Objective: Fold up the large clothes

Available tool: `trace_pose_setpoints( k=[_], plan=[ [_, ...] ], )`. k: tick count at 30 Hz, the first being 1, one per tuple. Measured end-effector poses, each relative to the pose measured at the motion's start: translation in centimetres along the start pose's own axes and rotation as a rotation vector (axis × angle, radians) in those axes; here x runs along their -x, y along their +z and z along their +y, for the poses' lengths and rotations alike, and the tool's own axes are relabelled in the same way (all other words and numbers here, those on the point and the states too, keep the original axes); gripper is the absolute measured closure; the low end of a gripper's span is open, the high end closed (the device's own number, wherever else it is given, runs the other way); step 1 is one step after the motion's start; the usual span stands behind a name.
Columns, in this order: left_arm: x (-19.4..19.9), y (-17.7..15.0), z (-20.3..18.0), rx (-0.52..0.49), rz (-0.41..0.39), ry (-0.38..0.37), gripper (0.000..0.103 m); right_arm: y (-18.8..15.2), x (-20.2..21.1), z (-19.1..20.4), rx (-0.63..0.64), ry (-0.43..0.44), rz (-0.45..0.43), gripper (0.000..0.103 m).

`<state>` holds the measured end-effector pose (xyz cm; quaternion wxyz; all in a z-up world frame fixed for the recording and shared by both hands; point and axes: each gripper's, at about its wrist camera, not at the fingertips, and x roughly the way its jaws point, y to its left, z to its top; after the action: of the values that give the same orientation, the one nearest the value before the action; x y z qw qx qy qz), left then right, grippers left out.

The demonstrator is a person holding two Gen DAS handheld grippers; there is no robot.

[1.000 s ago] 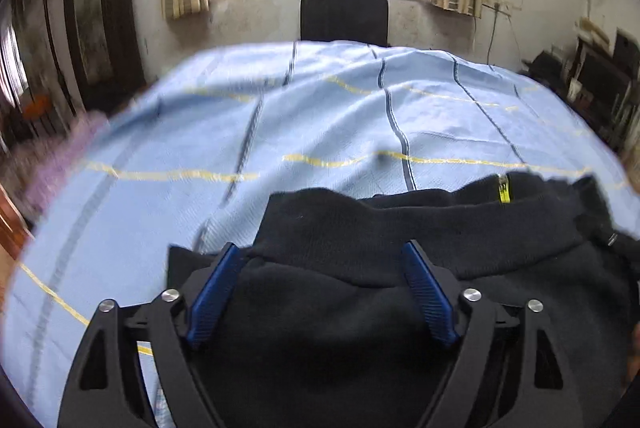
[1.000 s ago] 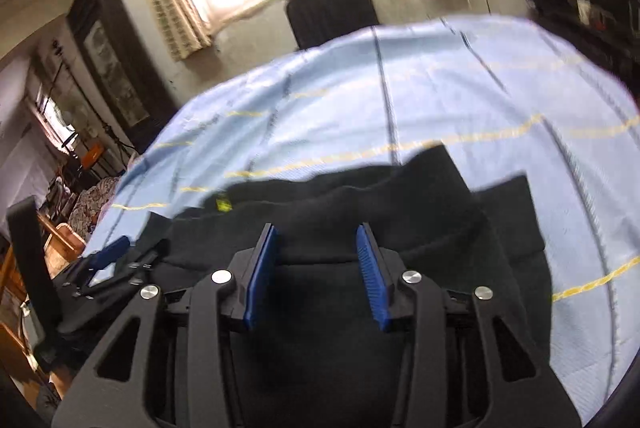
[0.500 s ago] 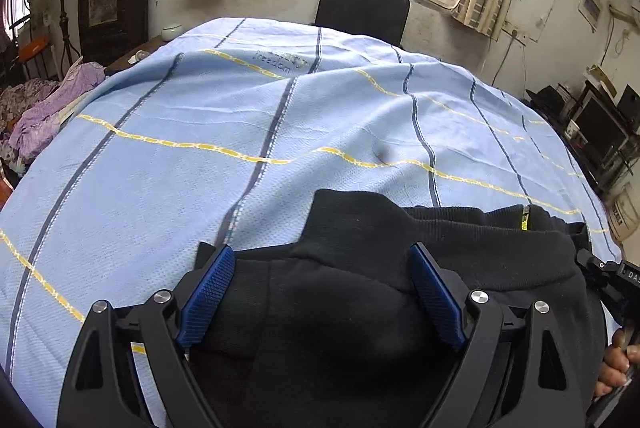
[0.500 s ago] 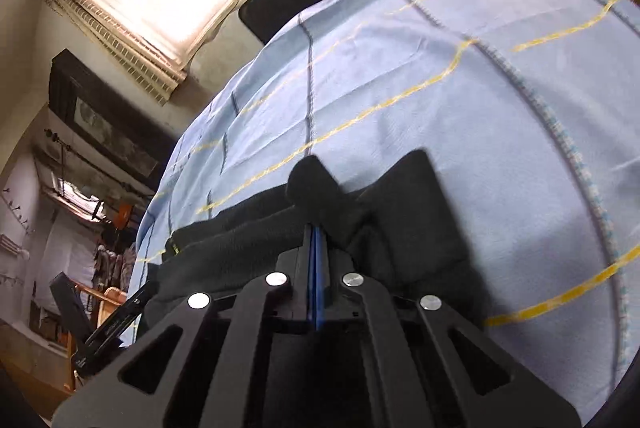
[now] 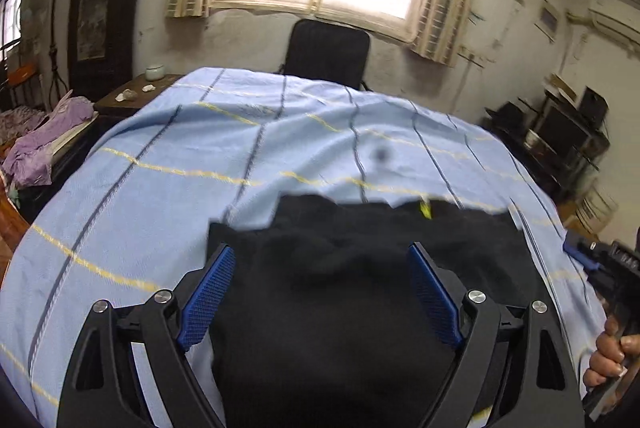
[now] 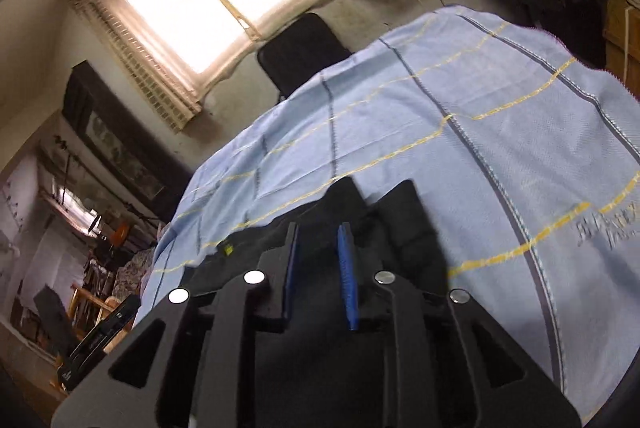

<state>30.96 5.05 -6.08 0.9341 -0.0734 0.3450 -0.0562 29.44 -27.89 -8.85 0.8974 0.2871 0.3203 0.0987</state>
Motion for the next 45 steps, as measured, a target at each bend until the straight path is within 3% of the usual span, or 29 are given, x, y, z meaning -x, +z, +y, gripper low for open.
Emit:
trace_pose_setpoints(
  k=[1, 3, 6, 9, 15, 18, 23, 29, 33, 40, 45],
  plan=[
    [0.1, -0.4, -0.2, -0.005, 0.004, -0.002, 0.015, -0.6, 0.7, 0.6, 0.019, 0.005, -0.007, 0.073],
    [0.2, -1.7, -0.9, -0.026, 0.026, 0.004, 0.015, -2.1, 2.8, 2.1, 0.081, 0.000, -0.043, 0.047],
    [-0.7, -3.0, -1.3, -0.035, 0.081, 0.010, 0.015, -4.6, 5.5, 4.0, 0.161, -0.015, -0.075, 0.025],
    [-1.7, -3.9, -1.8, -0.050, 0.133, 0.017, 0.015, -7.0, 6.4, 3.6, 0.168, -0.029, 0.013, 0.025],
    [-1.6, -4.5, -3.1, -0.100, 0.102, 0.018, 0.015, -10.7, 8.3, -0.2, -0.027, 0.046, 0.098, 0.028],
    [-1.9, -4.0, -3.4, -0.080, 0.085, -0.001, 0.015, -11.3, 7.6, -1.4, -0.094, 0.046, 0.127, 0.032],
    [-4.0, -3.2, -4.8, -0.086, 0.132, -0.003, 0.015, -11.3, 5.2, -3.0, -0.202, 0.016, 0.176, 0.037],
    [-6.2, -4.9, -6.6, -0.203, 0.156, 0.090, 0.013, -11.4, 4.3, -4.5, -0.291, -0.020, 0.141, 0.040],
    [-6.5, -4.7, -5.9, -0.176, 0.184, 0.063, 0.012, -11.1, 4.0, -4.4, -0.315, -0.050, 0.111, 0.040],
    [-6.3, -4.9, -5.7, -0.183, 0.166, 0.050, 0.013, -9.4, 2.4, -4.3, -0.330, -0.149, 0.038, 0.040],
    [-6.5, -4.7, -5.7, -0.183, 0.173, 0.045, 0.012, -10.1, 1.2, -2.5, -0.250, -0.109, 0.066, 0.042]
  ],
)
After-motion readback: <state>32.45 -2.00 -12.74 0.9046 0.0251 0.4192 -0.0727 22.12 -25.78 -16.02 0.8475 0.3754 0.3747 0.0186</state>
